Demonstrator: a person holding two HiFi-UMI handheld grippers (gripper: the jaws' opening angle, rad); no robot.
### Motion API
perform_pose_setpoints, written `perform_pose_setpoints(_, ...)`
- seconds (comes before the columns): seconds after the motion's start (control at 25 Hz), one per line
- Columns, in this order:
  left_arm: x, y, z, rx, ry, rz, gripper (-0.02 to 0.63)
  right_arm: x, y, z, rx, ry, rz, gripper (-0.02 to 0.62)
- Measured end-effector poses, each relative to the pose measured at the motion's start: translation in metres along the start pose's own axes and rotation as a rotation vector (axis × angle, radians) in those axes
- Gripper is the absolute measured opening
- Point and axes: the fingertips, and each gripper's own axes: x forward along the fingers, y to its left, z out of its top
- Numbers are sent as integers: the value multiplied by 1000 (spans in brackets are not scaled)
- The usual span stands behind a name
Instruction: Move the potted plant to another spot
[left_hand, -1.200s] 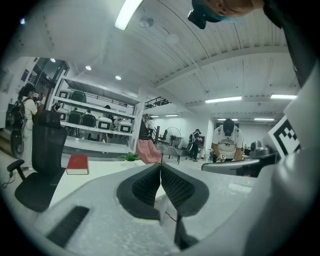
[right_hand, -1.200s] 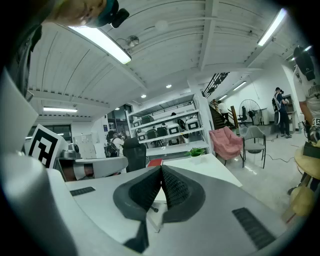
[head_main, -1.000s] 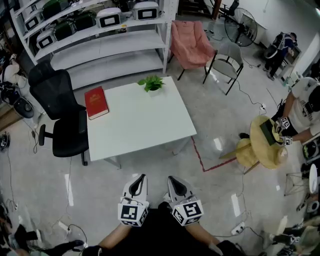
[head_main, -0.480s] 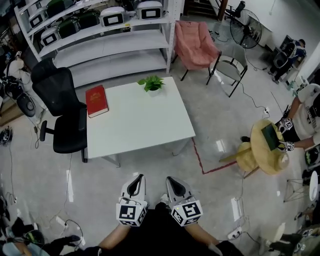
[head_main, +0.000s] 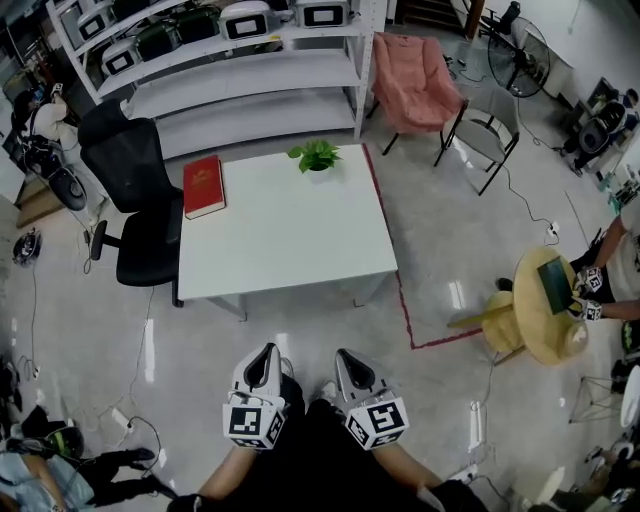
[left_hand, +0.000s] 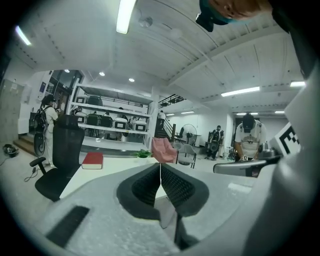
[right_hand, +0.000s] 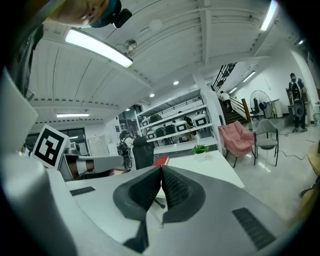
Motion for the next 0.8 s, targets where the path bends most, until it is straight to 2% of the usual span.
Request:
perform_pose_setpoints(0.32,33,2,-9,-5,15,-10,18,30,-21,2,5,-5,2,12)
perform_pose_setpoints(0.6,94,30,8,2,5,-42,18,84,-48,18,-10,4,-17,12)
perform_pose_setpoints(0.8,144,66,28,-7,-1,-64,18,142,-62,36,-16,8,-39,12)
